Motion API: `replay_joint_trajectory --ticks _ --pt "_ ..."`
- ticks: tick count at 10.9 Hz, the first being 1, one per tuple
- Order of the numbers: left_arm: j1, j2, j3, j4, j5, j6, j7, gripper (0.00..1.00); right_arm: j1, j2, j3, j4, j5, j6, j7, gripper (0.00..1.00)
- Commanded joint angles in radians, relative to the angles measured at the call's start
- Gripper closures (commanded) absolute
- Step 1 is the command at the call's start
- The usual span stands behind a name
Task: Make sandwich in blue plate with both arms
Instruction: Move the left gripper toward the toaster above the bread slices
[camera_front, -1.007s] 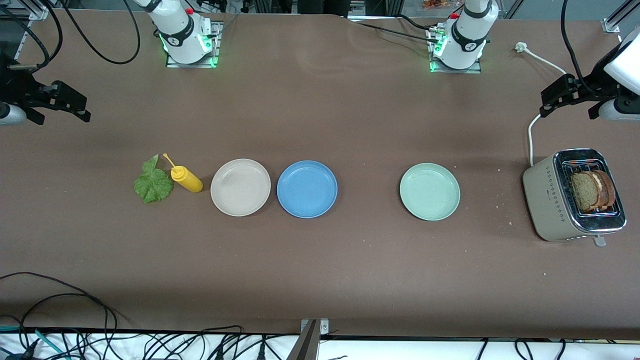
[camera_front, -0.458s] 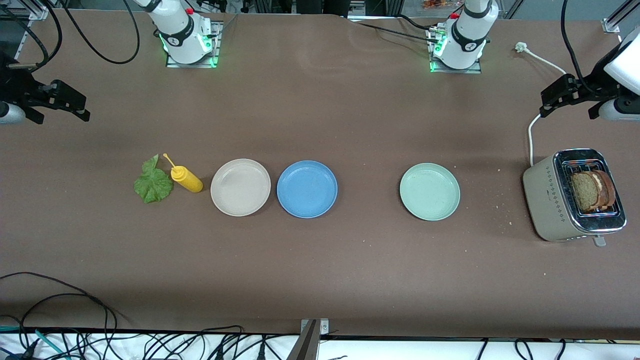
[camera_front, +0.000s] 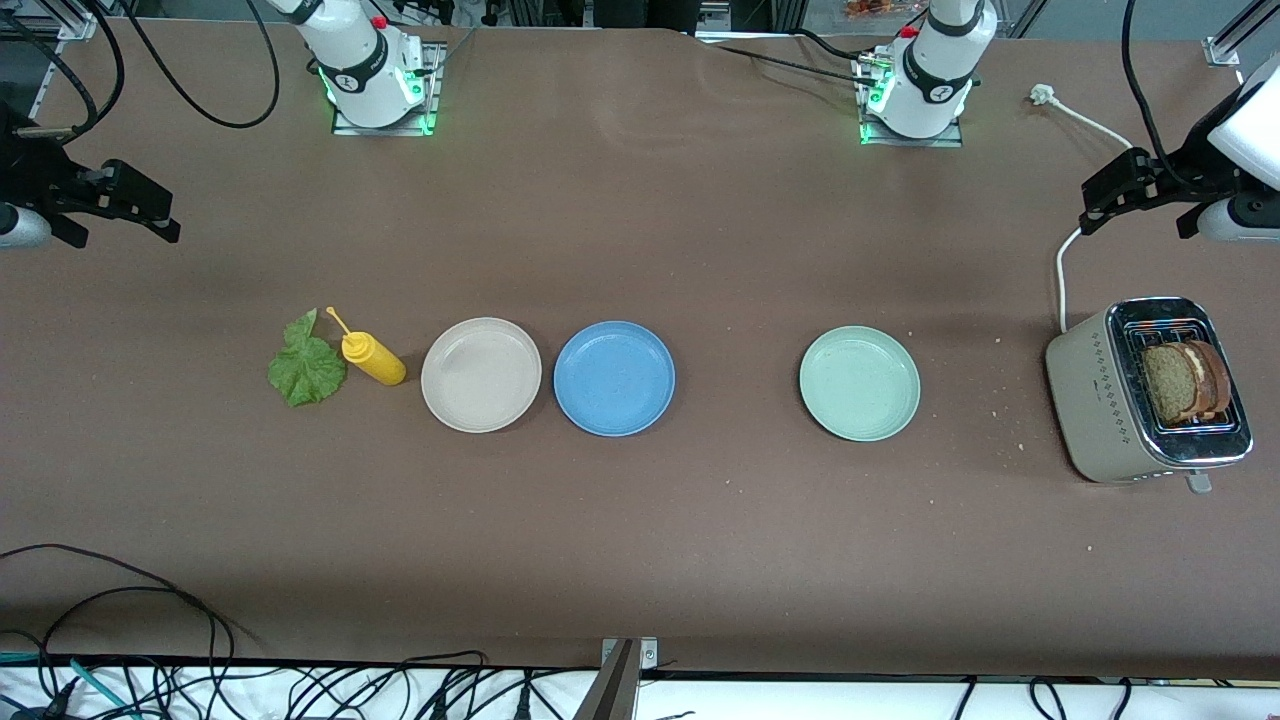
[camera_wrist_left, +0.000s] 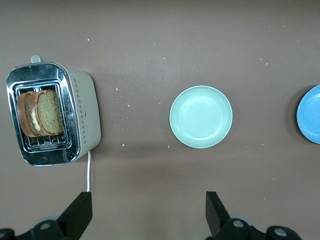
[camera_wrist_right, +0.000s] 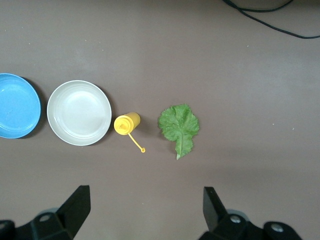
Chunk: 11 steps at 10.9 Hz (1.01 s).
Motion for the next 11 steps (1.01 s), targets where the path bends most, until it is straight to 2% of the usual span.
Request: replay_joint_trajectory --ticks 1,11 --pt "0.002 0.002 0.000 0.024 -0.001 -0.024 -0.004 0.00 -0.004 -0.008 0.005 0.015 -0.007 -0.025 0.005 0.00" --pt "0.005 0.003 0.010 0.025 -0.003 -0.022 0.001 0.00 -0.004 -0.007 0.002 0.015 -0.005 -0.026 0.005 0.00"
